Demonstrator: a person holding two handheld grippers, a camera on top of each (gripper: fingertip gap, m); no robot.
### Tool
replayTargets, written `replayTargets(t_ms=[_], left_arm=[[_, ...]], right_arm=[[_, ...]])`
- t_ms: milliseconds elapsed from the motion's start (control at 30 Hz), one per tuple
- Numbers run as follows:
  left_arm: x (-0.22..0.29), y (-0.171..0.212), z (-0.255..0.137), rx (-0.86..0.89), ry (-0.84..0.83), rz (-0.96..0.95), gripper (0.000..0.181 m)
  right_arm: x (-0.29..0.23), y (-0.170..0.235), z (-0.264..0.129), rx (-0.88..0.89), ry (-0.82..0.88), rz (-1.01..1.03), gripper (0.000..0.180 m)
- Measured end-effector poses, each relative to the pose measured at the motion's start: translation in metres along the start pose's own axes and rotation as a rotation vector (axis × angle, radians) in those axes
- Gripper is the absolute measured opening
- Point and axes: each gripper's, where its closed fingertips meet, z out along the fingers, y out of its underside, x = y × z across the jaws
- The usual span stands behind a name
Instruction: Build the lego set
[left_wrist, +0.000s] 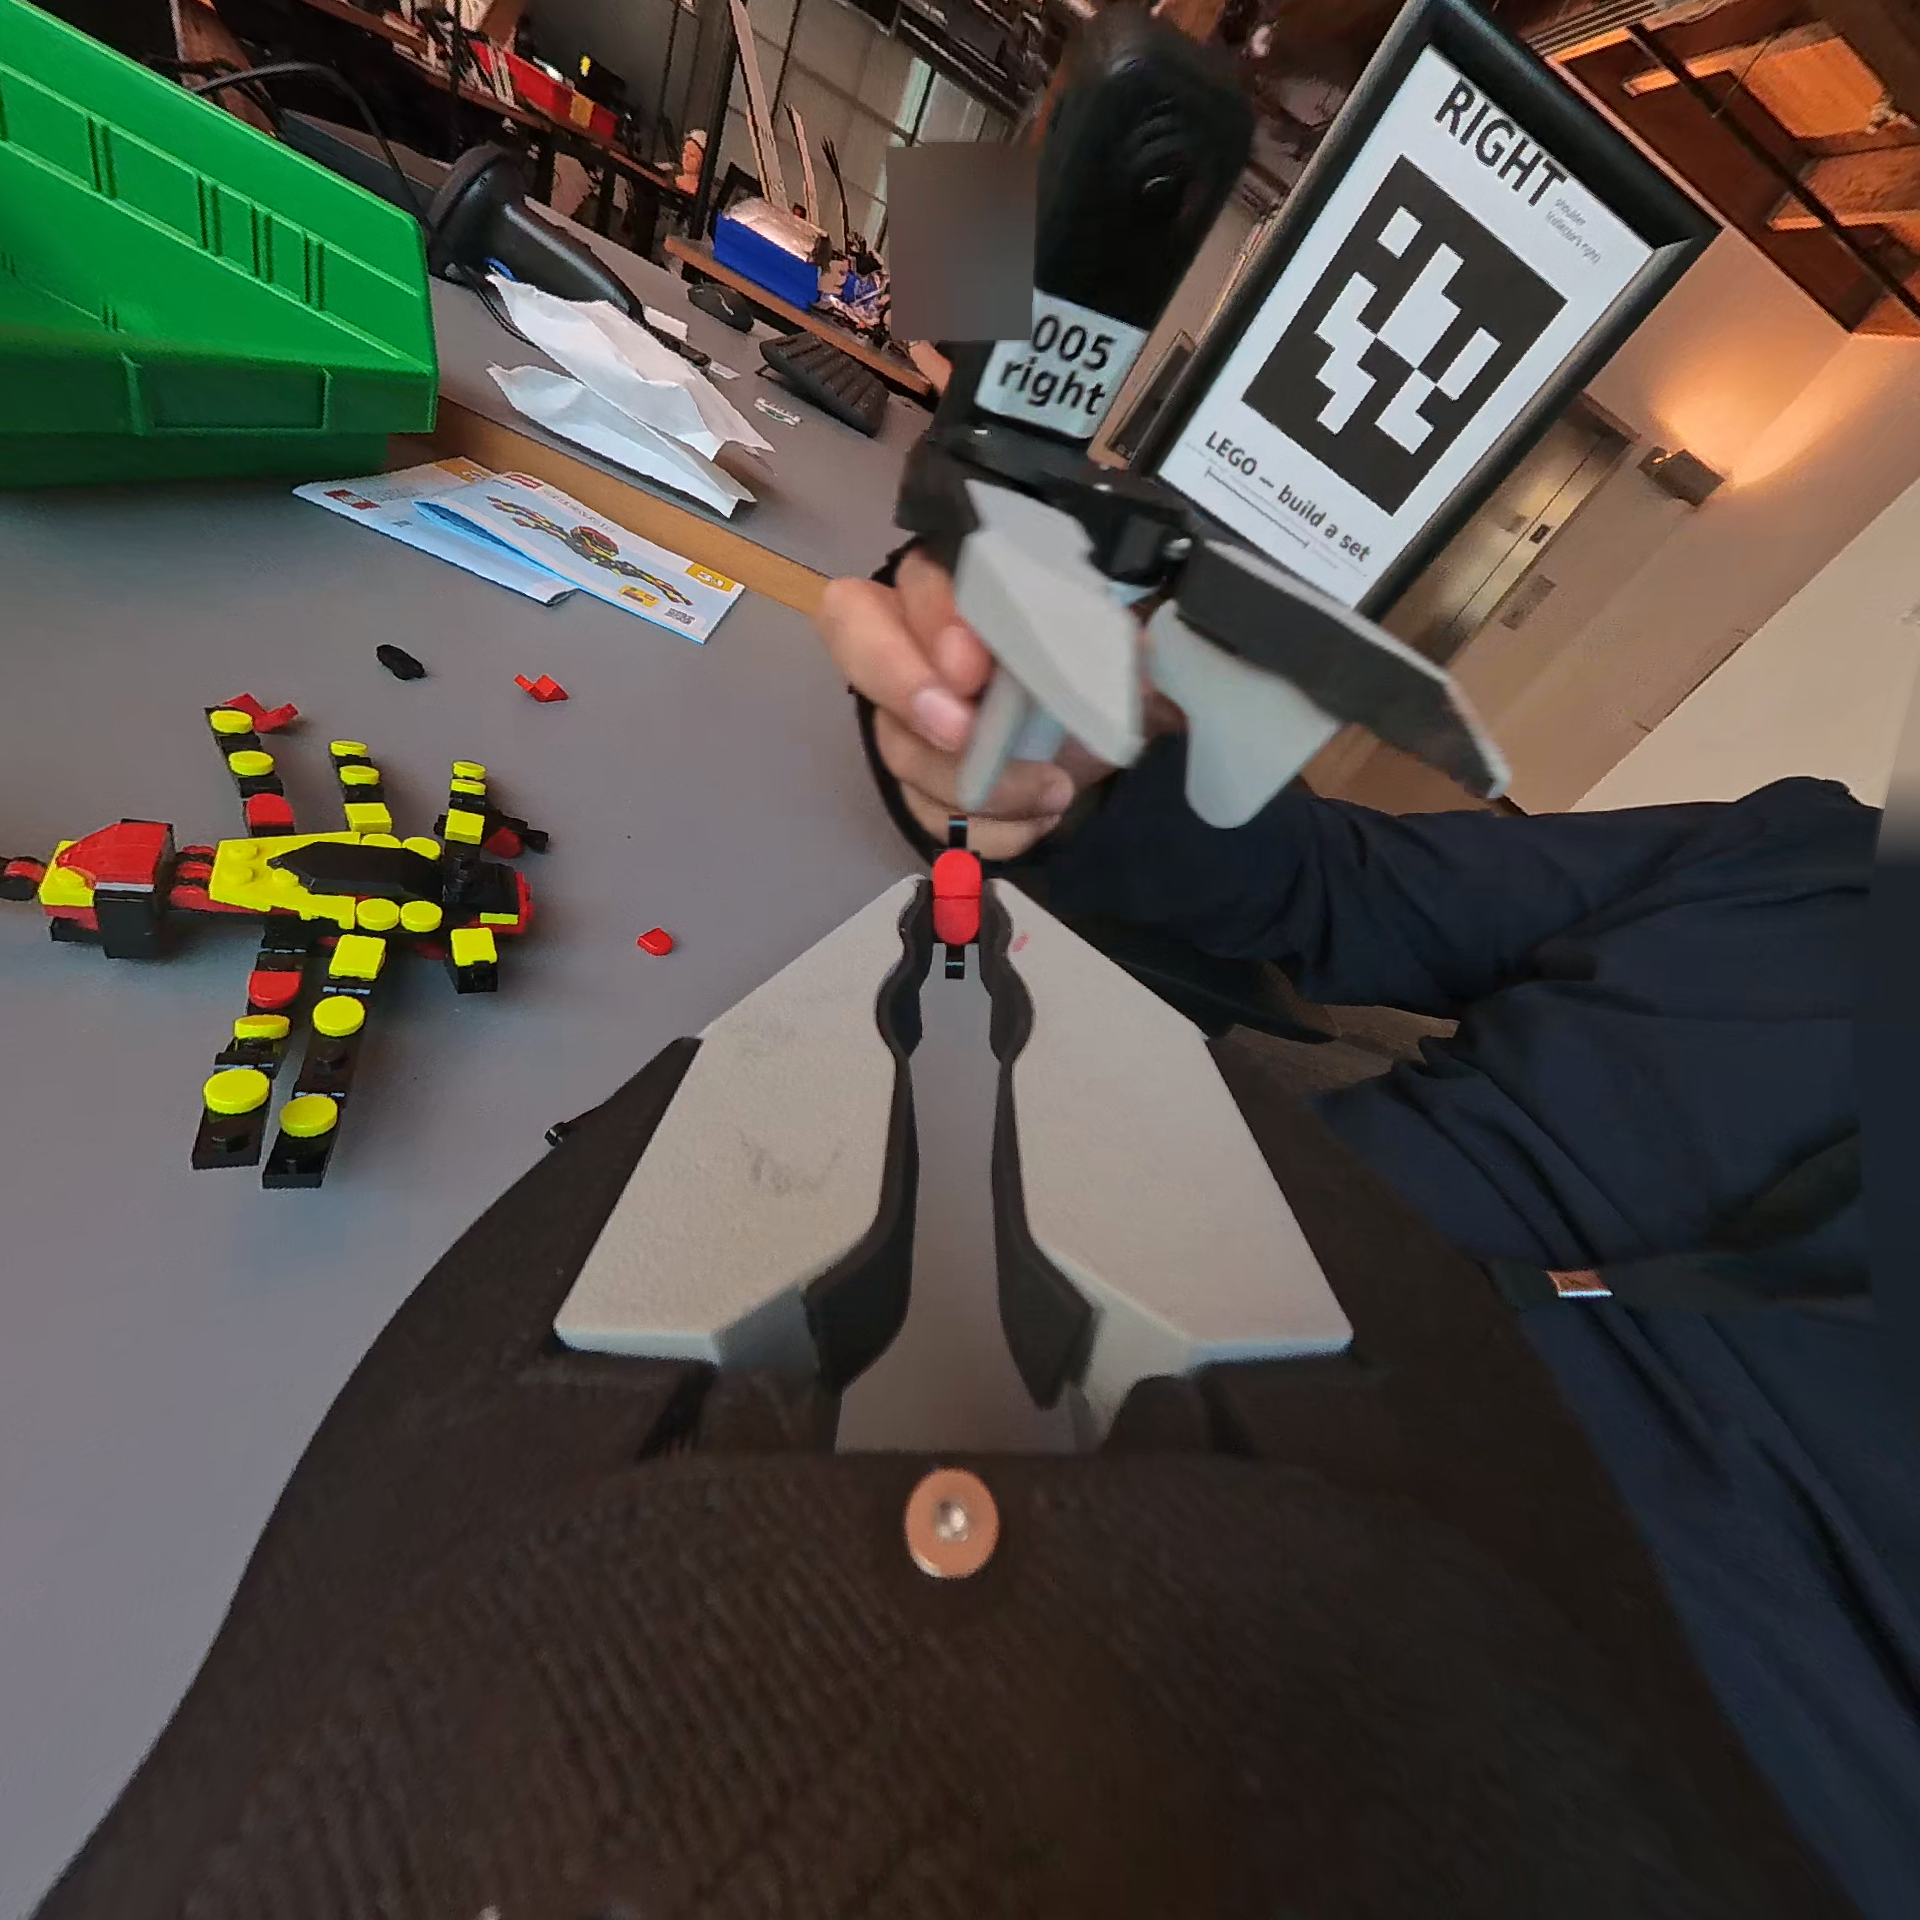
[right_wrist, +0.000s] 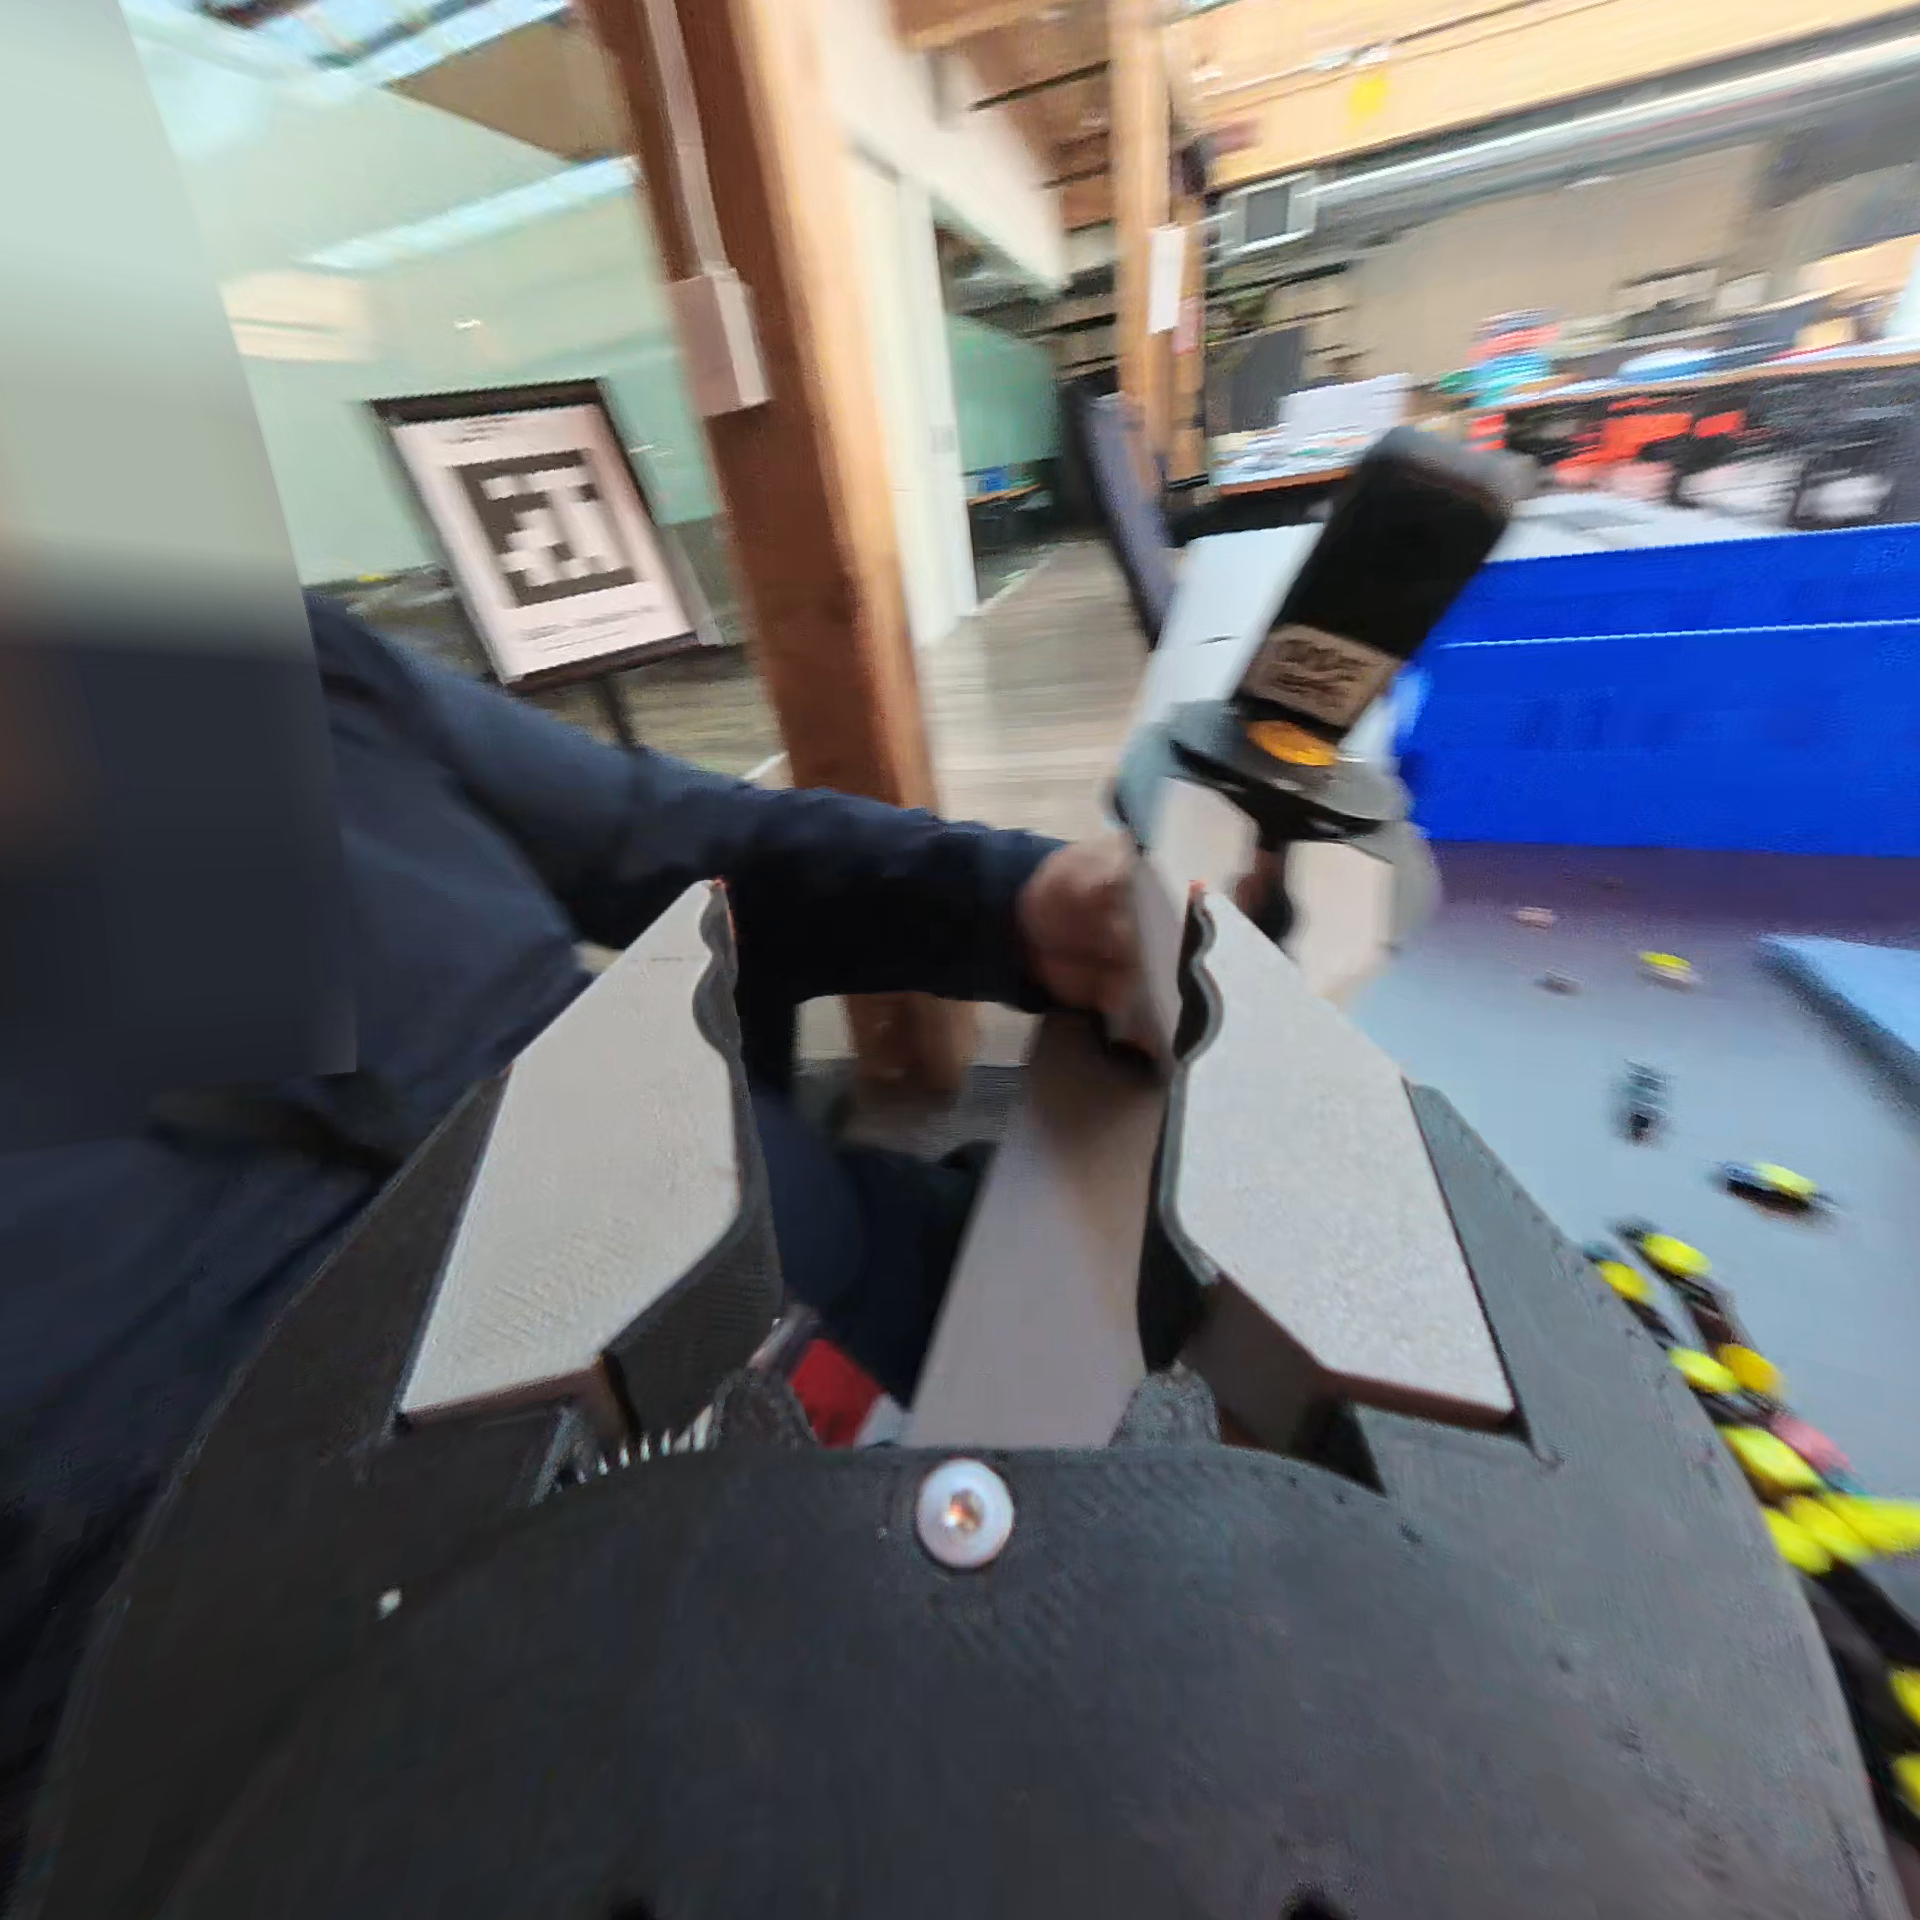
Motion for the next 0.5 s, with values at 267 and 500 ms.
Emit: replayTargets(t_ms=[267,500], left_arm=[[0.001,0.001,0.001,-0.008,0.000,0.014,0.005],[0.003,0.003,0.003,-0.024,-0.005,0.033,0.004]], right_arm=[[0.080,0.019,-0.044,-0.013,0.428,-0.047,0.067],[0.073,0.034,-0.024,-0.117,0.426,-0.147,0.054]])
